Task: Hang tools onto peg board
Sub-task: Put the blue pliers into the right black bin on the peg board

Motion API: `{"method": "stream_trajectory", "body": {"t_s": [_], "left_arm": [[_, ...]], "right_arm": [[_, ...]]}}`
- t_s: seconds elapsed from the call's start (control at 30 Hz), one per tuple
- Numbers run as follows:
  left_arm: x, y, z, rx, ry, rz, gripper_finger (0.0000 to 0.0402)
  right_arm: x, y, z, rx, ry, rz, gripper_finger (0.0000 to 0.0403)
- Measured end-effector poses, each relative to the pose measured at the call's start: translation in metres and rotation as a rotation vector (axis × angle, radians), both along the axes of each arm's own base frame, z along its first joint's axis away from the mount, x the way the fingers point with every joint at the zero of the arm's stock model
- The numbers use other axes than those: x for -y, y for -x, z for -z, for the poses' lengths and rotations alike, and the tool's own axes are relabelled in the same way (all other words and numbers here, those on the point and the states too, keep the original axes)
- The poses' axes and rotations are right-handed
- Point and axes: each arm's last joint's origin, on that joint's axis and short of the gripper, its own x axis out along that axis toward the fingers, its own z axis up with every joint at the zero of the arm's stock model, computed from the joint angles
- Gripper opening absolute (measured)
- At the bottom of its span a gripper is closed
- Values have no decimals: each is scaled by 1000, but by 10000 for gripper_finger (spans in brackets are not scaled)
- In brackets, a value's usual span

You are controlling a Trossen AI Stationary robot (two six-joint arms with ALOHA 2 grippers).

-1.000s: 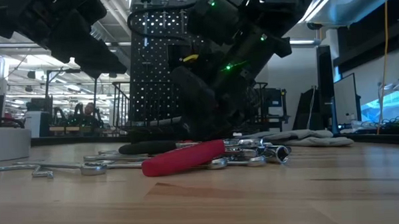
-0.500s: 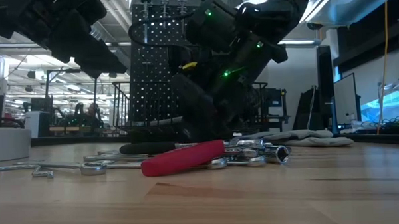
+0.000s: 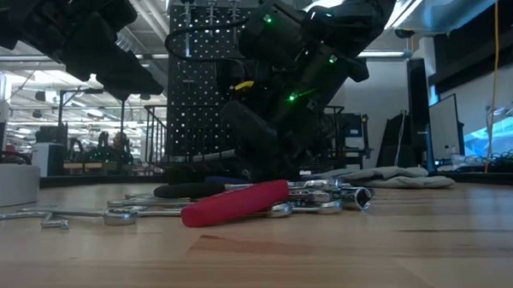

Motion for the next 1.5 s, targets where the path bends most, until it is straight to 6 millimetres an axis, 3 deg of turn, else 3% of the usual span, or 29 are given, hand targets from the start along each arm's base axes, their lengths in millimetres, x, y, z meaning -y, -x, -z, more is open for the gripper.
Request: {"method": "stream_trajectory", "body": {"t_s": [0.27, 0.57, 0.83, 1.13, 1.5], "left_arm": [[0, 0, 0, -1, -1, 0, 155], [0, 0, 0, -3, -1, 0, 155], [0, 0, 0, -4, -2, 1, 155], [0, 0, 0, -3, -1, 1, 155], [0, 0, 0, -3, -2, 1, 155]], "right_arm": [[0, 0, -5, 13, 17, -16, 51], [0, 0, -31, 97, 71, -33, 47], [-1, 1, -43, 129, 67, -44, 47], [-18, 12, -98, 257, 167, -127, 47], [-8, 50, -193, 469, 377, -87, 47]]}}
